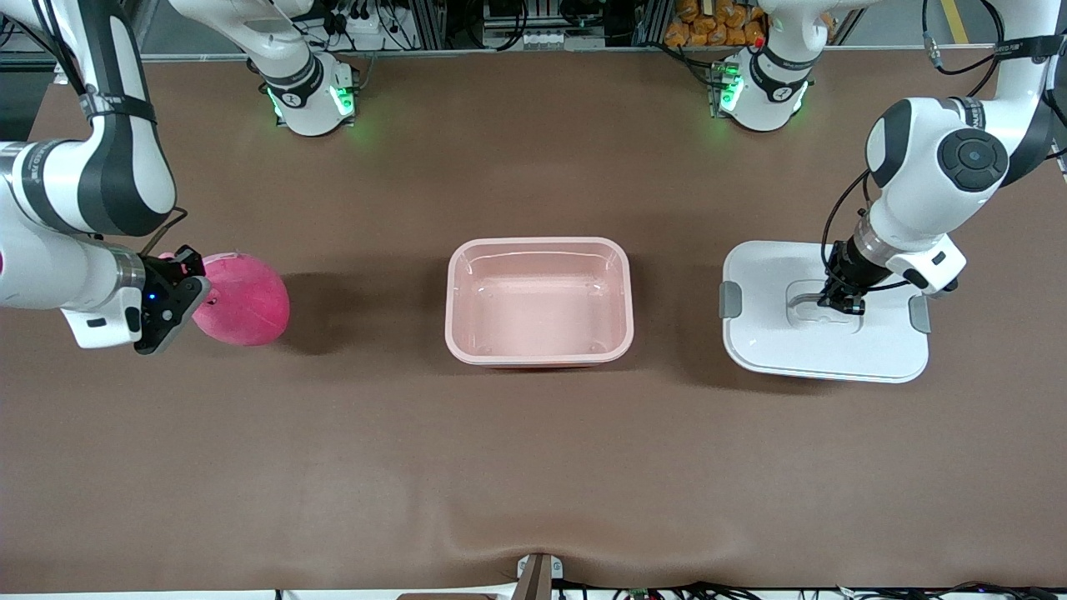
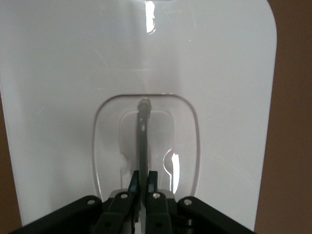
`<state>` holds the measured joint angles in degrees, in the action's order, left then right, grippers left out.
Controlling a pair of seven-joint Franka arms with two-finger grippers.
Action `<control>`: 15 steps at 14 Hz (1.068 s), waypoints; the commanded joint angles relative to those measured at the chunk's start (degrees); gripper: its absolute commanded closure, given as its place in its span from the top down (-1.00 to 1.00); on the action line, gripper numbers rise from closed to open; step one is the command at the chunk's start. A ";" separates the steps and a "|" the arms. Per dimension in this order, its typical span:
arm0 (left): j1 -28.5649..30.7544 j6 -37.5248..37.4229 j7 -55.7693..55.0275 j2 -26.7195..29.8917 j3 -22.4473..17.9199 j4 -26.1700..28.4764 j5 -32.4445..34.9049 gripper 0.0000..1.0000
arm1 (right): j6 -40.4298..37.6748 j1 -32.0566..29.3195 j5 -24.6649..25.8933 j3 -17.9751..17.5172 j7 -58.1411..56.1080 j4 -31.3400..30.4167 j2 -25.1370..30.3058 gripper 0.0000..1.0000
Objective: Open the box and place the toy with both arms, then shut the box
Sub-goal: 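Lift the pink toy with the right gripper and carry it over the box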
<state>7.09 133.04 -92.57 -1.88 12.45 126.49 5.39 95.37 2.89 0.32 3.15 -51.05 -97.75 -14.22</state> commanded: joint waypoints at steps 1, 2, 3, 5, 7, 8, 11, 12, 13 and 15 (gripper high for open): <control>0.82 2.05 -0.68 -0.32 0.56 0.51 1.20 -1.00 | -3.17 1.85 -1.19 0.19 7.16 0.98 1.82 -1.00; 0.82 2.05 -0.51 -0.32 0.56 0.42 1.20 -1.00 | -3.61 2.64 -1.19 0.19 9.97 1.07 2.35 -1.00; 0.90 2.05 -0.33 -0.41 0.56 0.42 1.20 -1.00 | -4.31 3.78 -1.19 0.19 13.13 1.16 2.88 -1.00; 1.43 2.13 -0.16 -0.50 0.65 0.42 1.20 -1.00 | -6.24 5.71 -1.54 -0.07 20.25 1.77 3.23 -1.00; 1.52 2.48 -0.07 -0.58 0.65 0.51 1.20 -1.00 | -8.26 6.07 -3.38 -1.30 25.71 3.61 3.23 -1.00; 1.52 2.49 -0.07 -0.58 0.65 0.51 1.20 -1.00 | -9.58 6.07 -3.57 -2.52 29.91 4.84 3.15 -1.00; 1.52 2.49 -0.07 -0.58 0.56 0.60 1.20 -1.00 | -11.09 6.16 -3.57 -6.92 40.74 6.70 3.14 -1.00; 1.52 2.49 0.02 -0.50 0.56 0.60 1.20 -1.00 | -11.00 6.34 -3.65 -7.80 43.29 6.79 3.06 -1.00; 1.52 2.49 0.02 -0.41 0.56 0.60 1.20 -1.00 | -11.00 6.60 -4.26 -8.42 45.75 6.96 3.06 -1.00; 1.52 2.49 0.02 -0.41 0.56 0.60 1.20 -1.00 | -10.91 7.56 -5.93 -8.86 51.37 7.84 2.88 -1.00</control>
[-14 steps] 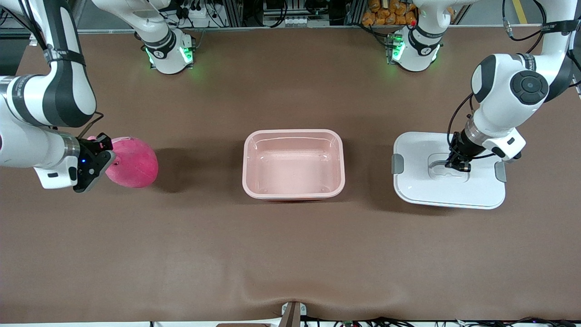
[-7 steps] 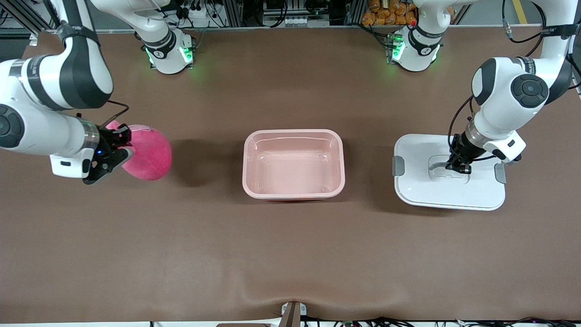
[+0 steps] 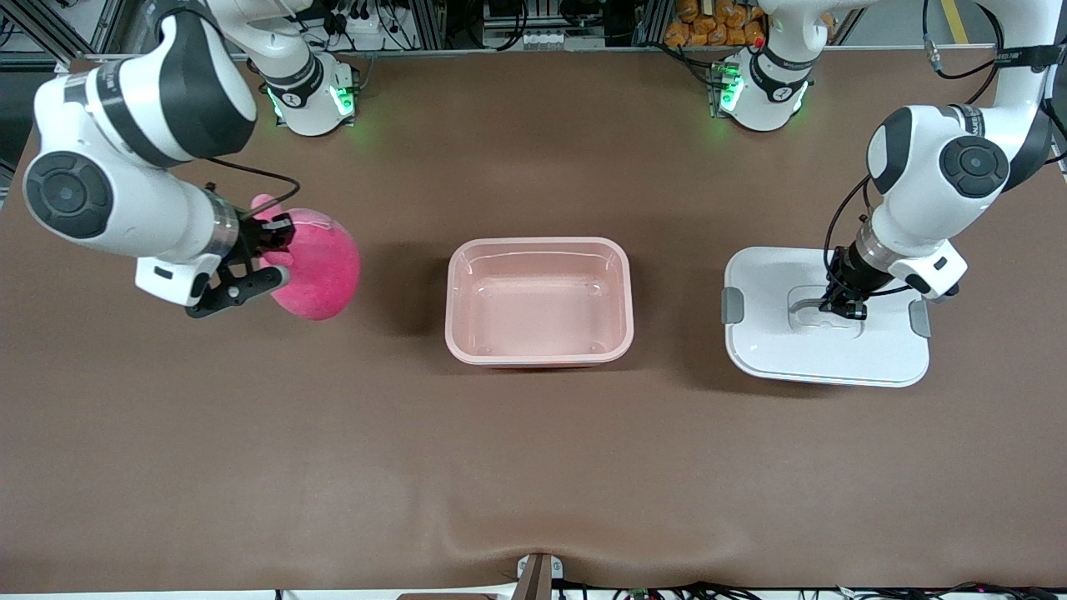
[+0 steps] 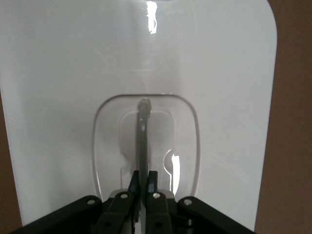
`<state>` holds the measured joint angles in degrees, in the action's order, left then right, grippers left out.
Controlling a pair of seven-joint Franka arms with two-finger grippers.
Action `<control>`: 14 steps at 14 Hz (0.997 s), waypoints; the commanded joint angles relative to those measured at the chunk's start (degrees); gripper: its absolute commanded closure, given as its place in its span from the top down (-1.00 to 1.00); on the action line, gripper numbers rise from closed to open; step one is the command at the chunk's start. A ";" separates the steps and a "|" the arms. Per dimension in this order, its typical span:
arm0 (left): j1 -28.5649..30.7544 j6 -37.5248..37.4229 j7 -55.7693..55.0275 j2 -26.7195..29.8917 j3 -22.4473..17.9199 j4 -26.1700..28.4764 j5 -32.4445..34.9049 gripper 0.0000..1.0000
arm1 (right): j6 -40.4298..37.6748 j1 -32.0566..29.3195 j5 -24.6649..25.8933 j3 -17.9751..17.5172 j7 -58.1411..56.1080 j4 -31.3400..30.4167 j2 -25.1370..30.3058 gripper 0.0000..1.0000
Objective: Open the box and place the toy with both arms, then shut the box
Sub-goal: 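Lift the pink toy with the right gripper and carry it over the box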
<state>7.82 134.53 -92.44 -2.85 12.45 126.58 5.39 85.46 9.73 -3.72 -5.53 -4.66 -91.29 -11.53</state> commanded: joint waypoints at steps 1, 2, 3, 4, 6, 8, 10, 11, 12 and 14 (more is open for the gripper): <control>0.79 1.00 0.07 0.57 0.56 0.60 1.20 -1.00 | -1.00 1.77 -2.69 -0.10 7.36 1.82 0.11 -1.00; 0.79 1.00 0.33 0.65 0.56 0.69 1.20 -1.00 | -1.00 2.82 -3.04 -0.10 10.43 2.78 -0.07 -1.00; 0.79 0.91 0.33 0.83 0.56 0.78 1.20 -1.00 | -0.74 3.70 -3.31 -0.10 13.33 3.05 -0.15 -1.00; 0.71 0.56 0.33 1.09 0.56 0.78 1.20 -1.00 | -0.65 4.76 -3.75 -0.10 15.97 3.66 -0.24 -1.00; 0.62 0.29 0.33 1.18 0.65 0.78 1.20 -1.00 | -0.48 7.13 -4.02 -0.10 20.72 5.07 -0.51 -1.00; 0.62 0.29 0.33 1.18 0.65 0.78 1.29 -1.00 | -0.39 9.41 -3.84 -0.10 25.81 5.60 -1.29 -1.00; 0.36 0.03 0.33 1.79 0.73 0.87 1.29 -1.00 | -0.38 11.61 -3.84 -0.10 29.87 7.35 -2.87 -1.00; 0.35 -0.06 0.33 1.80 0.91 0.78 1.29 -1.00 | -0.30 12.67 -3.75 -0.10 31.89 8.32 -3.66 -1.00; 0.35 -0.06 0.33 1.88 1.09 0.78 1.29 -1.00 | -0.12 13.55 -3.75 -0.10 33.73 9.46 -4.71 -1.00; 0.35 -0.06 0.33 1.80 1.09 0.78 1.29 -1.00 | 0.14 15.13 -3.75 -0.10 37.51 12.18 -7.08 -1.00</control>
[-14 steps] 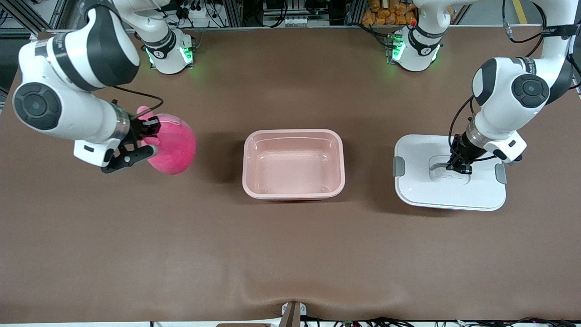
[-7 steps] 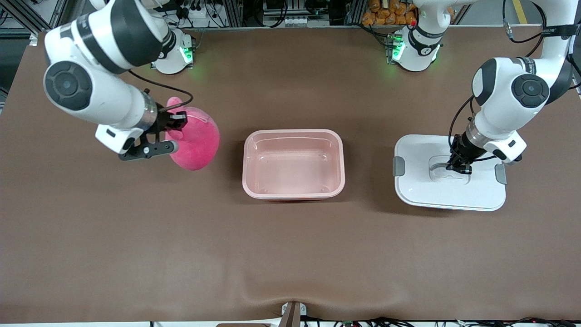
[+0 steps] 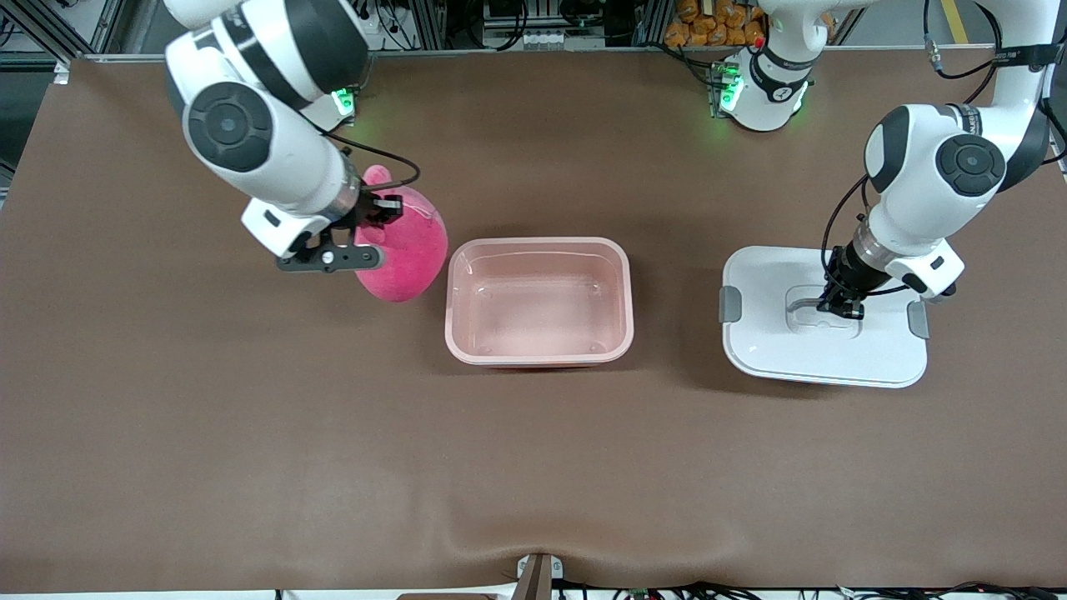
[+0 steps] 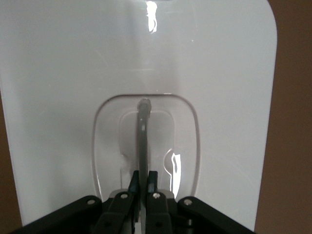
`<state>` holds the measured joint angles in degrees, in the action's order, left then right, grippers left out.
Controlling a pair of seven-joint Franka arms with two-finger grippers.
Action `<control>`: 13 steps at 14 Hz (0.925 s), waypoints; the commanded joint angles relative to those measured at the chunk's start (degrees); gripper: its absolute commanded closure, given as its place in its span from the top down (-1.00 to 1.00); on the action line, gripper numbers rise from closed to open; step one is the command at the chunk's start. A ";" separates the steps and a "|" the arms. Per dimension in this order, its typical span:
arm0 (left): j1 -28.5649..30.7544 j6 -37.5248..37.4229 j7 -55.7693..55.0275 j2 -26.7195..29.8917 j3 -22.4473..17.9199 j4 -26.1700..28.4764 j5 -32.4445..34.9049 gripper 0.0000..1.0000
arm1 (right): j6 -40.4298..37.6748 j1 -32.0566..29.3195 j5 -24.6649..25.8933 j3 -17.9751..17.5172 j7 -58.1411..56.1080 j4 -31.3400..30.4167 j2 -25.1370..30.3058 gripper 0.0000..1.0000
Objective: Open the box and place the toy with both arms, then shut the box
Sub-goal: 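Lift the pink toy with the right gripper and carry it over the box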
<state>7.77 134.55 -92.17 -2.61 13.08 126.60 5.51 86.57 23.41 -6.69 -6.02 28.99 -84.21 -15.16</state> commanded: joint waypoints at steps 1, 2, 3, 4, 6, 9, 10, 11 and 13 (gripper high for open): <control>0.40 -0.08 0.07 1.56 0.45 0.84 1.17 -1.00 | -0.96 2.42 -0.69 0.40 5.36 7.11 -4.77 -1.00; 0.40 -0.08 0.07 1.56 0.45 0.84 1.17 -1.00 | -0.96 3.47 -0.69 0.40 6.94 9.22 -6.09 -1.00; 0.40 -0.08 0.07 1.56 0.45 0.84 1.17 -1.00 | -0.96 4.35 -0.69 0.40 8.61 10.46 -7.15 -1.00; 0.40 -0.08 0.07 1.56 0.45 0.84 1.17 -1.00 | -0.70 5.06 -0.69 0.40 9.67 11.43 -7.94 -1.00; 0.32 0.01 0.07 1.47 0.45 0.75 1.17 -1.00 | 1.22 6.29 -0.60 0.48 11.69 12.75 -9.61 -1.00; 0.32 0.01 0.07 1.47 0.54 0.84 1.17 -1.00 | 2.99 6.29 -0.69 0.49 12.23 15.38 -11.72 -1.00; 0.32 0.01 0.07 1.03 0.54 0.75 1.17 -1.00 | 3.16 6.29 -0.69 0.49 12.23 16.78 -12.77 -1.00; 0.40 0.44 0.07 0.77 0.45 0.75 1.17 -1.00 | 3.17 6.29 -0.69 0.49 12.40 18.02 -13.83 -1.00; 0.40 0.45 0.07 0.94 0.54 0.84 1.17 -1.00 | 4.04 6.29 -0.95 0.40 15.46 19.87 -15.76 -1.00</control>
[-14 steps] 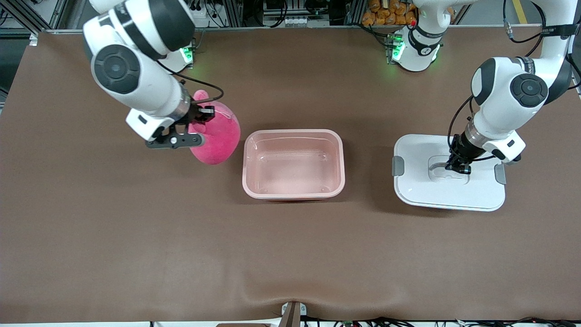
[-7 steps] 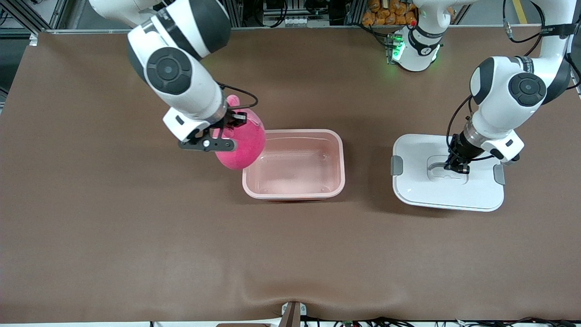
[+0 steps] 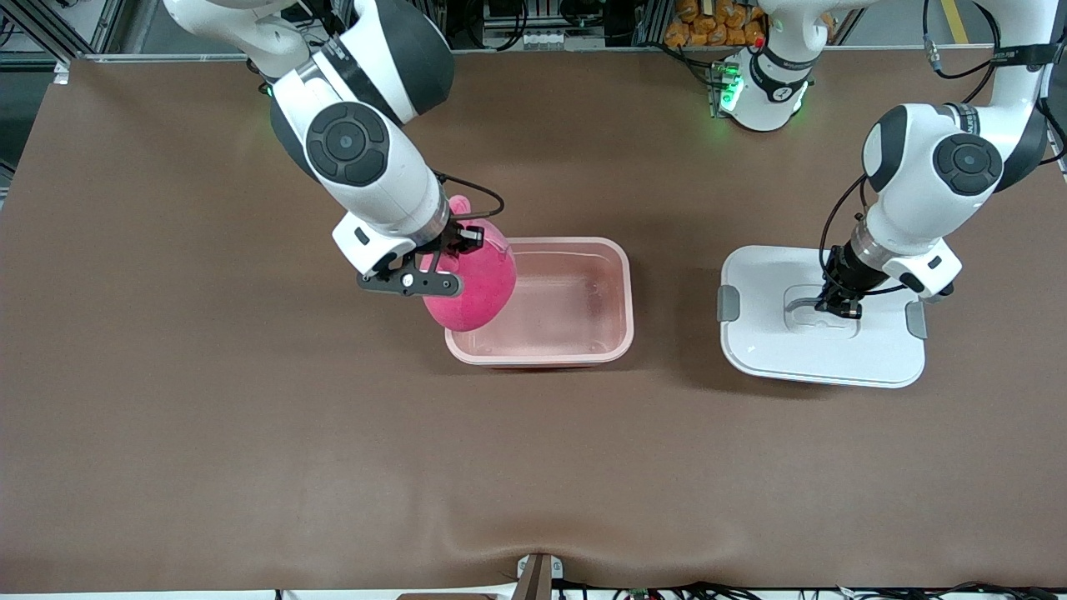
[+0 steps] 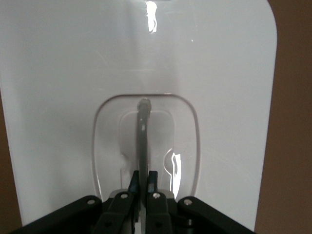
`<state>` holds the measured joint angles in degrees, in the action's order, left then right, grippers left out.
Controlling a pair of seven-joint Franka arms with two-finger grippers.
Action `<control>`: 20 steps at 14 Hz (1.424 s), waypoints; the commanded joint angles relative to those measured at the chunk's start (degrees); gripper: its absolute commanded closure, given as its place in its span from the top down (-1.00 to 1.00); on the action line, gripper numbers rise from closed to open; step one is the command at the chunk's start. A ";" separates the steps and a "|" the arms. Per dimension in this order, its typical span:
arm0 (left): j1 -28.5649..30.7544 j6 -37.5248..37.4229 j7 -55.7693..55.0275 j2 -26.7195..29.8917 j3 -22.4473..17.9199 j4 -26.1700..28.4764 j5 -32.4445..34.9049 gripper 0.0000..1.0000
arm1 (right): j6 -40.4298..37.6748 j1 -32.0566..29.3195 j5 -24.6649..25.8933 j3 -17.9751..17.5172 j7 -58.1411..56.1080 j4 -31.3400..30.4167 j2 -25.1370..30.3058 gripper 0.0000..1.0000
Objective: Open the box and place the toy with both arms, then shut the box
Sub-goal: 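Lower the pink toy into the pink box with the right gripper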
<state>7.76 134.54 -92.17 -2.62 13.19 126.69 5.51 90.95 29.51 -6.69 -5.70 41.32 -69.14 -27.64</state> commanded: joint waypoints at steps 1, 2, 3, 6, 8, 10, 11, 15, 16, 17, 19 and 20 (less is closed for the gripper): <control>0.33 0.46 0.06 0.95 0.44 0.75 1.17 -1.00 | -0.08 0.29 -1.30 -0.01 3.50 5.33 -4.08 -1.00; 0.33 0.54 0.24 0.86 0.44 0.66 1.17 -1.00 | 0.19 0.64 -1.57 -0.02 3.51 5.94 -4.96 -1.00; 0.33 0.54 0.68 0.86 0.44 0.66 1.17 -1.00 | 0.19 0.99 -1.57 -0.02 3.59 6.56 -5.75 -1.00; 0.42 0.54 0.86 0.78 0.44 0.66 1.17 -1.00 | 0.45 1.87 -1.48 0.16 3.60 7.27 -7.33 -1.00; 0.68 0.63 1.29 0.51 0.44 0.57 1.08 -1.00 | 1.07 1.96 -1.48 0.16 3.60 7.27 -8.21 -1.00; 0.77 0.72 2.09 0.34 0.44 0.48 0.82 -1.00 | 1.15 2.74 -1.40 0.16 3.68 7.18 -8.74 -1.00; 0.68 0.72 2.09 0.42 0.44 0.48 0.82 -1.00 | 1.07 2.75 -1.31 0.25 3.68 7.18 -9.09 -1.00; 0.68 0.72 2.17 0.51 0.44 0.75 0.82 -1.00 | 1.68 2.84 -1.13 0.25 3.77 7.01 -10.58 -1.00; 0.68 0.72 2.17 0.51 0.44 0.75 0.82 -1.00 | 2.29 2.92 -1.13 0.25 3.77 6.83 -10.76 -1.00; 0.68 0.72 2.09 0.51 0.44 0.75 0.82 -1.00 | 2.65 3.10 -1.13 0.25 3.77 6.74 -11.20 -1.00; 0.59 0.72 2.09 0.51 0.44 0.75 0.82 -1.00 | 2.65 3.54 -0.96 0.25 4.03 6.57 -11.82 -1.00; 0.59 0.72 2.09 0.42 0.44 0.75 0.73 -1.00 | 3.17 3.80 -0.87 0.25 4.21 6.48 -12.08 -1.00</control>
<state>7.82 134.55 -90.81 -2.72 13.19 126.92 5.51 94.01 32.26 -7.16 -5.83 44.26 -64.45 -38.47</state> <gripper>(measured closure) 0.930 0.877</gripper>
